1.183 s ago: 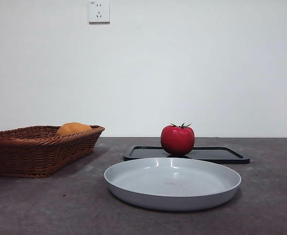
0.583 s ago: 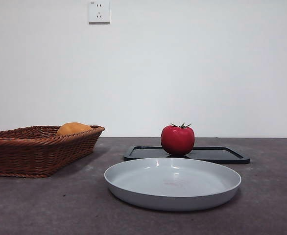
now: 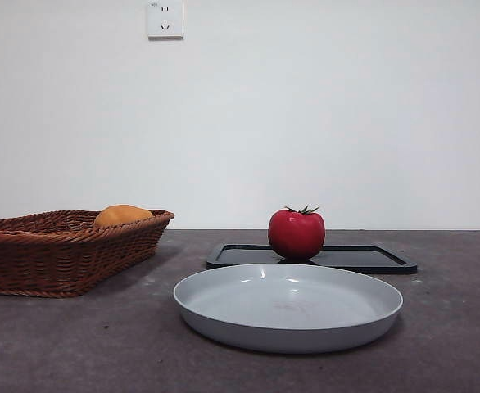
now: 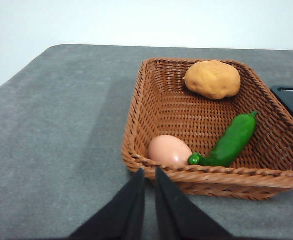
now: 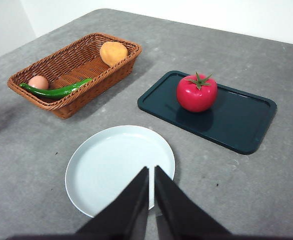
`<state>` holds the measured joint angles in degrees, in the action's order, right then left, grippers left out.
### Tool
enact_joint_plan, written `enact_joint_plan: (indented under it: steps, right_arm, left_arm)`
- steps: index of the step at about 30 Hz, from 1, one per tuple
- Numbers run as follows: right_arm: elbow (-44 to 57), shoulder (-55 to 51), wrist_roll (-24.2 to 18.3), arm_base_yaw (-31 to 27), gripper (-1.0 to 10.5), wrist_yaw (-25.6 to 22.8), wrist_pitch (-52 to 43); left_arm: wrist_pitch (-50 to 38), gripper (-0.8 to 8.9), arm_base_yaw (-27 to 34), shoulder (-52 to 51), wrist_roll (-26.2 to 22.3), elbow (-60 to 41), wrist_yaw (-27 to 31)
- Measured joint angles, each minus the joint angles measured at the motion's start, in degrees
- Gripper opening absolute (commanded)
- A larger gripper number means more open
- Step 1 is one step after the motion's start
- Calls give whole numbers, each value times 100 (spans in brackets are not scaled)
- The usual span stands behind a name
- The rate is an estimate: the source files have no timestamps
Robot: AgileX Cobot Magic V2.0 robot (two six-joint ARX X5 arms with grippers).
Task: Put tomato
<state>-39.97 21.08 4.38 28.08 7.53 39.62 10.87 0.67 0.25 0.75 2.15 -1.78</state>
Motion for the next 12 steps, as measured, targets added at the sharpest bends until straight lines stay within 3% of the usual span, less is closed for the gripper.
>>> enact_joint_plan:
  steps: [12]
  right_arm:
    - [0, 0, 0, 0, 6, 0, 0]
  left_arm:
    - [-50, 32, 2, 0, -131, -31, 15]
